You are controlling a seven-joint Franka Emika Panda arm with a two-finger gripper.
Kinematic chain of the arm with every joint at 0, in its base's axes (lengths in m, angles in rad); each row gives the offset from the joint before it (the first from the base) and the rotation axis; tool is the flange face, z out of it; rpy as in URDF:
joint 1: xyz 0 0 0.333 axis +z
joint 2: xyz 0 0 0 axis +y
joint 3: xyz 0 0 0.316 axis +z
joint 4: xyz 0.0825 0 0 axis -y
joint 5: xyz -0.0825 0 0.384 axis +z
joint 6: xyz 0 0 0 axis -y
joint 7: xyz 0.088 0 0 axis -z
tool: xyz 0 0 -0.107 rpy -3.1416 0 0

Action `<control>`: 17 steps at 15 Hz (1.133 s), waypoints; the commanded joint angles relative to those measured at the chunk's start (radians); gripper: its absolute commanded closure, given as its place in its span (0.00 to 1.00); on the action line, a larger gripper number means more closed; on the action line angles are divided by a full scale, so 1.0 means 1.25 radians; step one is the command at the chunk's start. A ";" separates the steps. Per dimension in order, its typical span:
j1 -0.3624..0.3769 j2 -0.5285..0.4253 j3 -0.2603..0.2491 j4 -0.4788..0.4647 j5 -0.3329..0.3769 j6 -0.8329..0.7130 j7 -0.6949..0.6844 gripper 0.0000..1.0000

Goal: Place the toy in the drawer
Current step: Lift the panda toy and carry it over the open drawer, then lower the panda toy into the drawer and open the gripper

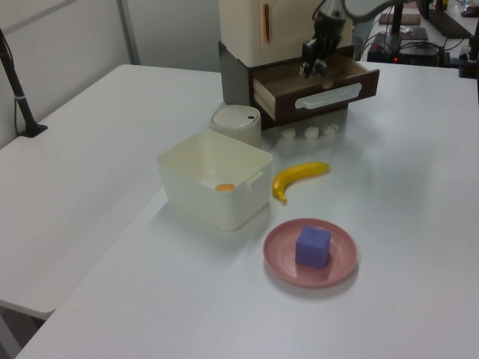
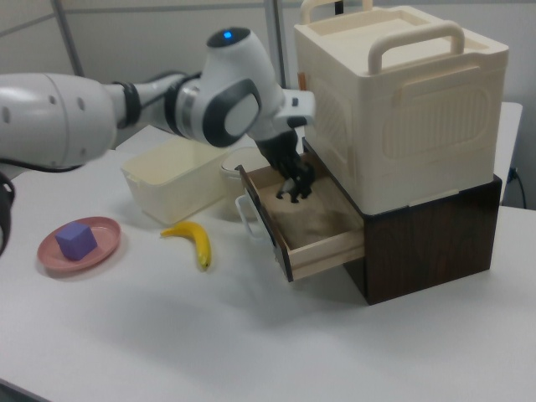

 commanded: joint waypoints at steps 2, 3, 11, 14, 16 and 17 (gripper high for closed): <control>0.026 0.060 -0.030 0.003 -0.044 0.140 0.016 0.91; 0.032 0.074 -0.031 0.003 -0.055 0.168 0.034 0.91; 0.057 0.076 -0.028 -0.061 -0.136 0.169 0.039 0.35; 0.055 0.074 -0.028 -0.061 -0.135 0.164 0.037 0.00; 0.053 0.051 -0.023 -0.058 -0.116 0.132 0.041 0.00; 0.052 0.039 -0.020 -0.057 -0.100 0.105 0.041 0.00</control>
